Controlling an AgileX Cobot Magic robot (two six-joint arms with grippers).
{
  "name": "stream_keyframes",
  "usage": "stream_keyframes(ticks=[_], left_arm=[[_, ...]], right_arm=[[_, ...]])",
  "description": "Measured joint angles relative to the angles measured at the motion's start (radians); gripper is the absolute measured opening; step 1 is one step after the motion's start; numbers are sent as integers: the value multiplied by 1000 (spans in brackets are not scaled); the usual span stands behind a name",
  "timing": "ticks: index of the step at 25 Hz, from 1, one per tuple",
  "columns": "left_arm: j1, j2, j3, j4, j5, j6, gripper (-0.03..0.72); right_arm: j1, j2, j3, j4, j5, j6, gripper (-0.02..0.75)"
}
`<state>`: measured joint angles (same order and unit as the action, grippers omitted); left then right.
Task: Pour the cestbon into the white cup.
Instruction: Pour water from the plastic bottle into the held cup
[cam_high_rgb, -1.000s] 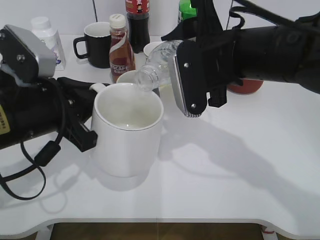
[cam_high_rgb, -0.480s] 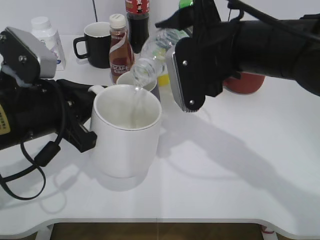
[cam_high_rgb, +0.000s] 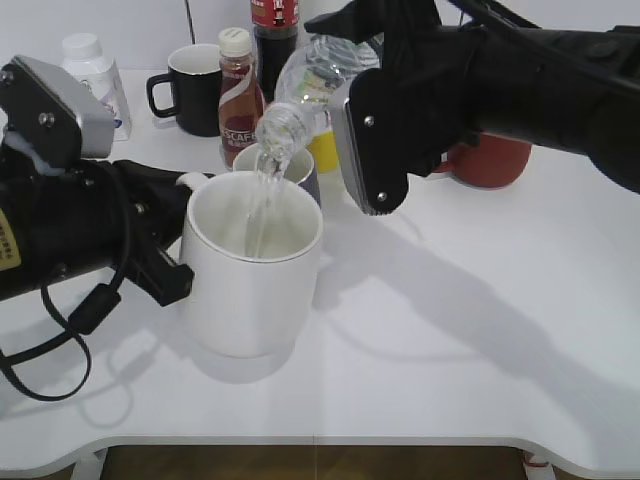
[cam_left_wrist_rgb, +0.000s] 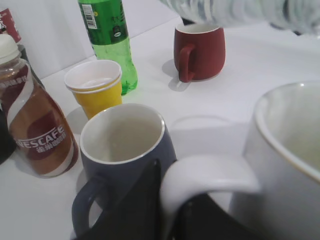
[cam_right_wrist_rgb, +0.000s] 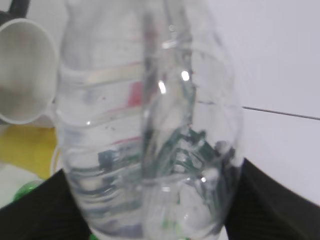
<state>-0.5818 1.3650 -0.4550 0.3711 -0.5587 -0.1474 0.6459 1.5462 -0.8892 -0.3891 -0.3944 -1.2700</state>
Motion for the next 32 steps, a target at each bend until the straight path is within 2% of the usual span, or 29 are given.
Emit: stream_keyframes(ticks=[13, 22, 28, 32], left_arm=[[0, 0, 0, 0, 7, 0, 31], [0, 0, 0, 0, 8, 0, 31], [8, 0, 0, -6, -23, 0, 31], [39, 0, 0, -21, -77, 0, 31]], right_arm=[[0, 0, 0, 21, -55, -76, 491], [0, 0, 0, 35, -64, -50, 491], [0, 0, 0, 5, -61, 300, 491], [0, 0, 0, -122, -49, 735, 491]])
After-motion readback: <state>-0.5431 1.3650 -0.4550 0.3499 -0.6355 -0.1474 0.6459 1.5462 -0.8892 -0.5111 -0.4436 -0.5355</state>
